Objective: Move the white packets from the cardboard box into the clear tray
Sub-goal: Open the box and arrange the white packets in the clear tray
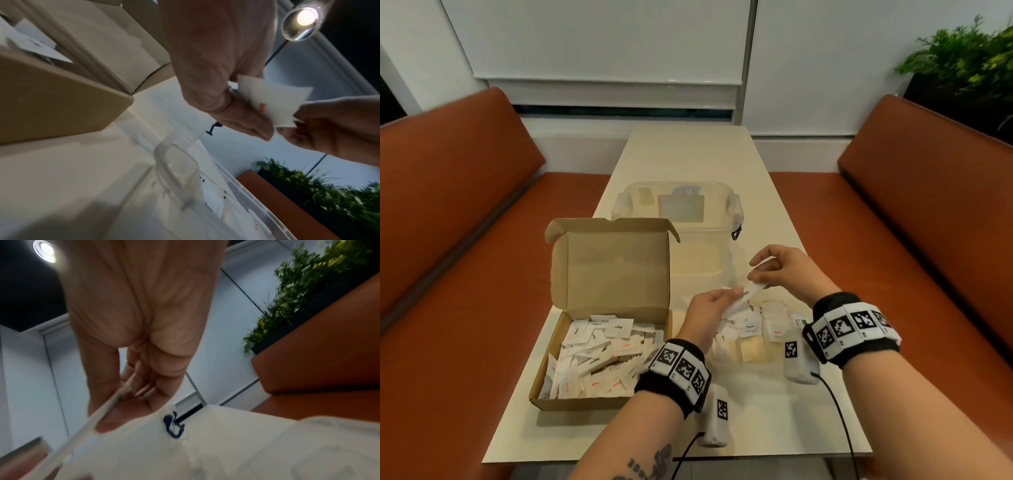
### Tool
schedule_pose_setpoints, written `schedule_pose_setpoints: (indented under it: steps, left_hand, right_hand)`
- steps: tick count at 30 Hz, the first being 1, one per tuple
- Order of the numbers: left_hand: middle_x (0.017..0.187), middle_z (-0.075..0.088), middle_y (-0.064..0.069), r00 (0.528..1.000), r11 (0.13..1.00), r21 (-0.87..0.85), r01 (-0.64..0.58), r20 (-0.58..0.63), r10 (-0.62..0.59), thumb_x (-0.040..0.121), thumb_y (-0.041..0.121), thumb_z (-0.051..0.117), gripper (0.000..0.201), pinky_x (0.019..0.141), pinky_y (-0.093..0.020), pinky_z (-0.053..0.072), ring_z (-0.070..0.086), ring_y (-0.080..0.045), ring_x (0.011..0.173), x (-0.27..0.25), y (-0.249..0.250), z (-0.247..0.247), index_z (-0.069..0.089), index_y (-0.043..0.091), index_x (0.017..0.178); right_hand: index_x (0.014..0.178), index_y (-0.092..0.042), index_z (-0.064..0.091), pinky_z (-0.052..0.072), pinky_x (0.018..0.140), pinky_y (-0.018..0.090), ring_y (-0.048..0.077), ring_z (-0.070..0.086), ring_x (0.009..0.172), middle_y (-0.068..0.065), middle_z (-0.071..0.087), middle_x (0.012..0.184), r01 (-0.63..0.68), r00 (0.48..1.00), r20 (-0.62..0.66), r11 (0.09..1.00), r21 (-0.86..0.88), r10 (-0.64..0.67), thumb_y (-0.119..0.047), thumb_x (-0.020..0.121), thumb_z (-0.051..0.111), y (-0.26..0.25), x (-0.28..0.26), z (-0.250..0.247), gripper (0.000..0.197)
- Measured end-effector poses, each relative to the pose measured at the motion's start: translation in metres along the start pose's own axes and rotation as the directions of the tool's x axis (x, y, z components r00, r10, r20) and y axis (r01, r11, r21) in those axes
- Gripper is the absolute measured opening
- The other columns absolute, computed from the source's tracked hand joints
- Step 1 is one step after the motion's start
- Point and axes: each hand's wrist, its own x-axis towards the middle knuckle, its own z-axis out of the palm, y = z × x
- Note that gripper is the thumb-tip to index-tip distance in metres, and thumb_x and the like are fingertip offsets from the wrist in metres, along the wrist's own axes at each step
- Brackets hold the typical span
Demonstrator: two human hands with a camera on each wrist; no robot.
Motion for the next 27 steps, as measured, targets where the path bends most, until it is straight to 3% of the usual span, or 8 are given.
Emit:
schedule_pose_setpoints:
  steps: [3, 6, 11, 15, 17, 21, 25, 27]
  left_hand:
    - [0.098, 0.072, -0.006, 0.999, 0.999, 0.035, -0.021, -0.025, 0.022, 0.088, 0.027, 0.064, 0.029, 0.078, -0.021, 0.045, 0.064, -0.013, 0.09, 0.0, 0.001, 0.003, 0.072, 0.002, 0.1]
    - [0.107, 0.07, -0.014, 0.994, 0.999, -0.041, -0.029, -0.109, 0.025, 0.088, 0.023, 0.066, 0.027, 0.091, -0.03, 0.048, 0.064, -0.022, 0.1, 0.001, 0.0, 0.002, 0.07, 0.001, 0.103]
    - [0.101, 0.073, -0.007, 0.991, 0.998, -0.049, -0.037, -0.127, 0.03, 0.087, 0.025, 0.067, 0.021, 0.077, -0.021, 0.048, 0.066, -0.019, 0.099, 0.002, -0.006, 0.0, 0.072, 0.009, 0.099]
    - [0.096, 0.072, -0.012, 0.982, 0.999, -0.05, 0.0, -0.188, -0.009, 0.086, 0.041, 0.066, 0.032, 0.089, -0.037, 0.049, 0.066, -0.024, 0.089, 0.006, -0.011, -0.005, 0.074, 0.01, 0.089]
    - [0.097, 0.07, -0.009, 0.963, 0.999, -0.044, -0.004, -0.27, -0.008, 0.087, 0.037, 0.065, 0.027, 0.092, -0.037, 0.048, 0.064, -0.024, 0.091, 0.011, -0.015, -0.009, 0.074, 0.012, 0.09]
    - [0.114, 0.067, -0.003, 0.946, 0.999, 0.034, -0.012, -0.322, 0.022, 0.09, 0.009, 0.06, 0.025, 0.103, -0.036, 0.045, 0.06, -0.02, 0.109, 0.017, -0.024, -0.019, 0.068, 0.015, 0.113]
    - [0.105, 0.066, 0.007, 0.946, 0.997, 0.073, -0.013, -0.321, 0.036, 0.089, 0.004, 0.058, 0.032, 0.082, -0.019, 0.047, 0.061, -0.007, 0.091, 0.018, -0.034, -0.024, 0.067, 0.021, 0.114]
    - [0.101, 0.063, 0.011, 0.948, 0.996, 0.088, -0.014, -0.315, 0.041, 0.089, 0.004, 0.057, 0.032, 0.078, -0.016, 0.042, 0.058, 0.0, 0.088, 0.019, -0.037, -0.025, 0.067, 0.023, 0.114]
  right_hand:
    - [0.099, -0.007, 0.062, 0.059, 0.074, 0.03, 0.022, 0.068, 0.076, 0.012, 0.071, 0.088, -0.005, 0.99, -0.138, 0.997, 0.083, 0.016, -0.002, 0.078, 0.073, 0.006, 0.006, 0.012, 0.025]
    - [0.101, -0.007, 0.06, 0.059, 0.073, 0.032, 0.022, 0.068, 0.071, 0.013, 0.069, 0.086, -0.053, 0.967, -0.231, 0.971, 0.235, 0.108, -0.011, 0.081, 0.073, 0.016, 0.004, 0.025, 0.025]
    - [0.089, 0.004, 0.066, 0.056, 0.061, 0.021, 0.012, 0.065, 0.062, 0.011, 0.069, 0.078, -0.141, 0.975, -0.125, 0.947, 0.288, 0.184, -0.011, 0.083, 0.07, 0.03, -0.006, 0.043, 0.017]
    - [0.08, -0.003, 0.065, 0.055, 0.065, 0.024, 0.017, 0.065, 0.069, 0.011, 0.069, 0.077, -0.107, 0.973, -0.16, 0.942, 0.317, 0.164, -0.009, 0.086, 0.066, 0.024, 0.0, 0.042, 0.009]
    - [0.078, -0.005, 0.062, 0.054, 0.062, 0.024, 0.017, 0.064, 0.065, 0.011, 0.067, 0.075, -0.092, 0.963, -0.211, 0.939, 0.331, 0.169, -0.007, 0.087, 0.064, 0.021, 0.005, 0.038, 0.01]
    - [0.087, -0.007, 0.06, 0.045, 0.051, 0.022, 0.012, 0.056, 0.055, 0.006, 0.067, 0.072, -0.162, 0.941, -0.285, 0.982, 0.099, 0.184, -0.009, 0.086, 0.064, 0.026, 0.013, 0.039, 0.005]
    - [0.093, -0.012, 0.052, 0.047, 0.063, 0.03, 0.022, 0.063, 0.069, 0.008, 0.069, 0.08, -0.207, 0.966, -0.197, 0.956, -0.209, 0.166, -0.006, 0.081, 0.064, 0.04, 0.008, 0.059, 0.018]
    - [0.088, -0.014, 0.052, 0.049, 0.067, 0.031, 0.027, 0.066, 0.074, 0.01, 0.07, 0.079, -0.176, 0.98, -0.14, 0.935, -0.308, 0.139, -0.004, 0.08, 0.061, 0.045, 0.005, 0.072, 0.015]
